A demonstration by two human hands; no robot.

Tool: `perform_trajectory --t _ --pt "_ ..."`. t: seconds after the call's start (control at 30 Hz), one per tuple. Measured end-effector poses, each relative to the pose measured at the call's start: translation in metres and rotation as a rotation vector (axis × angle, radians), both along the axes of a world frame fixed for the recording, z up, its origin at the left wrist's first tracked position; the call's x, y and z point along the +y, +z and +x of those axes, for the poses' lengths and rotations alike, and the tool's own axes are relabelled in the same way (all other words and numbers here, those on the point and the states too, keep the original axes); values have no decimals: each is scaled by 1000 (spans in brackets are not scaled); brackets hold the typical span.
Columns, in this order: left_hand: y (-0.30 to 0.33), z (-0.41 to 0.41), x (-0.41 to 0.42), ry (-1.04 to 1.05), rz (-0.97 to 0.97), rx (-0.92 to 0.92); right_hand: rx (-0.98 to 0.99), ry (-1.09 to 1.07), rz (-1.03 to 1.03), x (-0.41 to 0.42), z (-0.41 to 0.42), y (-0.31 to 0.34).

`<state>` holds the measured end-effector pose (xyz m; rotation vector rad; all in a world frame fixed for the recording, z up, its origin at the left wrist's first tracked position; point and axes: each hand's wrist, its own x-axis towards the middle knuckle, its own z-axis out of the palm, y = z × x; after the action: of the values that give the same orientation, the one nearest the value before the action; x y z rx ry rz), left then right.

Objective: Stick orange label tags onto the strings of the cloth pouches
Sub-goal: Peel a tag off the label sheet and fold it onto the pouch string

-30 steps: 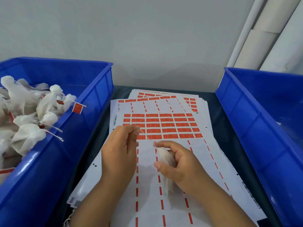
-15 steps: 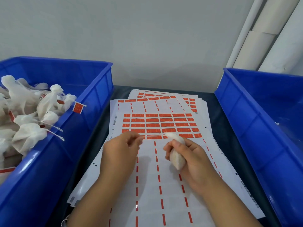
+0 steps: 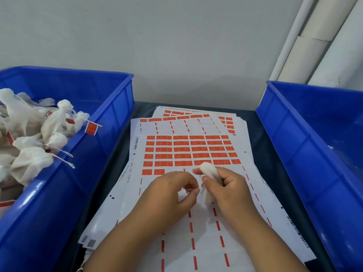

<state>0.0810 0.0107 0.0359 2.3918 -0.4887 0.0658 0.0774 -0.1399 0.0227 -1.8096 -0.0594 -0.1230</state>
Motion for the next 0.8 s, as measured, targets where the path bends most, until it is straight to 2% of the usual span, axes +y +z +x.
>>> perform_trajectory --t 0.17,0.3,0.53,0.7,0.8 --pt "-1 0 2 -3 -9 -156 -68 57 -265 2 3 -5" --pt "-5 1 3 7 26 -287 -43 90 -329 4 1 -6" --pt "-5 2 0 47 -132 -78 -43 212 -268 4 -3 -3" --pt "-6 3 -1 44 -259 -71 -165 104 -324 6 -4 -7" --pt "-6 3 -1 35 -271 -91 -182 98 -276 5 -3 -7"
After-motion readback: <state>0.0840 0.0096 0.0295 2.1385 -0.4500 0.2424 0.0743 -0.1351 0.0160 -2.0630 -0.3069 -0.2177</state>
